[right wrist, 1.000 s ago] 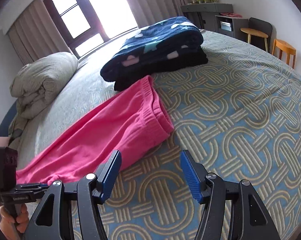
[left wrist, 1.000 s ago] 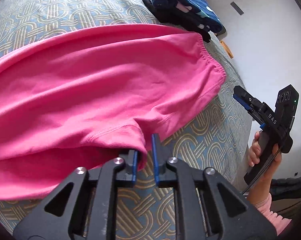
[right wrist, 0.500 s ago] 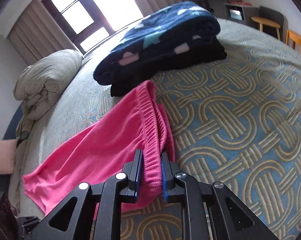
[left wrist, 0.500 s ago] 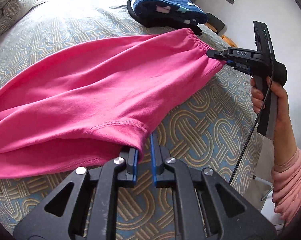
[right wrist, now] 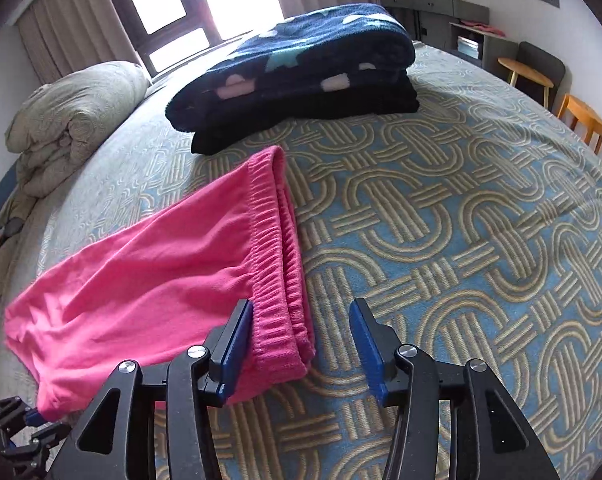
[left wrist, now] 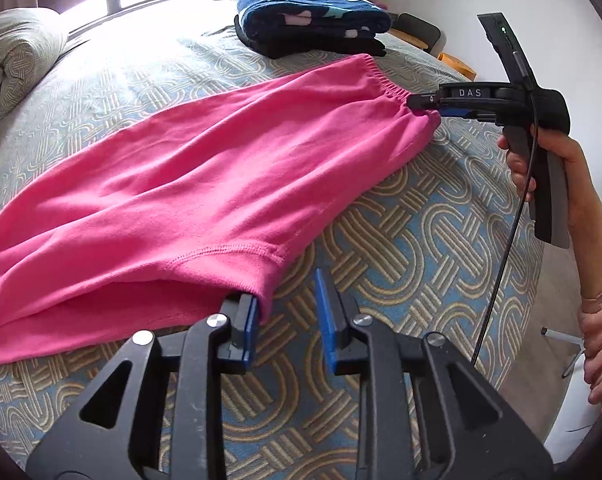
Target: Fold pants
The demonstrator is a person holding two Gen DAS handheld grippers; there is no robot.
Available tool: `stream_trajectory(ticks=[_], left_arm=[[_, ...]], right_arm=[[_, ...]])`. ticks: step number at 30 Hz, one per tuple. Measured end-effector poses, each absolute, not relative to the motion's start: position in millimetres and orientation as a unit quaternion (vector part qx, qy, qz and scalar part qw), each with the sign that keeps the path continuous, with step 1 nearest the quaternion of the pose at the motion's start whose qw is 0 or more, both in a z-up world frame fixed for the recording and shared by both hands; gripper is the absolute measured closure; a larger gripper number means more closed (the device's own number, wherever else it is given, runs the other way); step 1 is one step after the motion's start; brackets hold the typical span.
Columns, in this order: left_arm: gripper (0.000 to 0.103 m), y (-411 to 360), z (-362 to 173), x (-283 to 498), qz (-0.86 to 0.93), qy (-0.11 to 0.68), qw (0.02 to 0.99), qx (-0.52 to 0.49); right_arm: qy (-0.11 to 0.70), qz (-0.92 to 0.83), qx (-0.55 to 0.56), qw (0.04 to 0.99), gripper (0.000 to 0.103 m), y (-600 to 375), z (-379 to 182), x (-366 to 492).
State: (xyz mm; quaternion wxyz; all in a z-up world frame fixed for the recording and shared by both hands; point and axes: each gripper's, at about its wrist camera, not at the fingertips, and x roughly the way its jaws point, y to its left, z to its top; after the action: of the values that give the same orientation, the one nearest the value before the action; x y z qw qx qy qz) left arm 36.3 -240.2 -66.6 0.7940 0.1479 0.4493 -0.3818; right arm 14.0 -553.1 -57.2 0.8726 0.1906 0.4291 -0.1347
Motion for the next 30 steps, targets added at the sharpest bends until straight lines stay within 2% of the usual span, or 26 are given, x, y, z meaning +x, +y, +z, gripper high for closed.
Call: stream_trajectory(ticks=[1, 4, 5, 6, 7, 9, 10, 12, 13, 14, 20, 22, 26, 30], left_arm=[[0.070, -240.7, -67.4, 36.6, -0.382, 0.451, 0.793, 0.147], [0.070, -244.7, -71.2, 37.7, -0.373, 0.459, 0.792, 0.148], [0.070, -244.5, -70.1, 35.8, -0.371, 0.455, 0.796, 0.150], [0.070, -243.9, -67.8, 33.2, -0.372, 0.446, 0.800, 0.151], [0.070, -243.3, -65.8, 30.4, -0.373, 0.439, 0.802, 0.155], [0.070, -243.9, -65.6, 26.3, -0.379, 0.434, 0.801, 0.164], [0.070, -243.8, -66.8, 25.7, -0.379, 0.437, 0.799, 0.166], [0.070, -240.9, -68.3, 27.3, -0.380, 0.446, 0.794, 0.163], [0.070, -237.0, -67.8, 29.5, -0.380, 0.452, 0.792, 0.155], [0.070, -231.5, -66.6, 32.4, -0.381, 0.459, 0.790, 0.143], [0.065, -174.8, -52.2, 39.8, -0.372, 0.479, 0.792, 0.072], [0.060, -149.1, -47.2, 39.6, -0.356, 0.475, 0.803, 0.059], [0.059, -84.6, -43.6, 52.2, -0.294, 0.474, 0.829, 0.026], [0.059, -5.0, -47.6, 71.9, -0.205, 0.477, 0.854, -0.027]], right_arm=[[0.422, -0.137, 0.190, 0.876, 0.052, -552.4, -53.4, 13.7], [0.411, -0.133, 0.201, 0.879, 0.050, -552.4, -50.2, 17.5], [0.415, -0.130, 0.205, 0.877, 0.053, -552.5, -53.3, 20.8], [0.420, -0.131, 0.204, 0.875, 0.065, -551.9, -57.0, 22.8], [0.425, -0.138, 0.197, 0.873, 0.091, -551.0, -60.5, 23.2], [0.429, -0.147, 0.195, 0.870, 0.091, -549.9, -64.2, 19.5], [0.430, -0.152, 0.196, 0.868, 0.090, -550.6, -65.4, 17.8], [0.435, -0.165, 0.201, 0.862, 0.077, -553.1, -66.4, 15.6], [0.439, -0.183, 0.202, 0.856, 0.060, -553.8, -64.7, 14.0], [0.438, -0.201, 0.201, 0.853, 0.050, -553.6, -61.4, 11.2], [0.405, -0.243, 0.174, 0.864, 0.048, -532.7, -25.8, -15.0], [0.396, -0.225, 0.187, 0.870, 0.048, -519.7, -14.4, -23.3], [0.381, -0.158, 0.203, 0.888, 0.048, -473.0, 4.0, -34.6], [0.391, -0.098, 0.146, 0.903, 0.047, -401.5, 6.9, -34.7]])
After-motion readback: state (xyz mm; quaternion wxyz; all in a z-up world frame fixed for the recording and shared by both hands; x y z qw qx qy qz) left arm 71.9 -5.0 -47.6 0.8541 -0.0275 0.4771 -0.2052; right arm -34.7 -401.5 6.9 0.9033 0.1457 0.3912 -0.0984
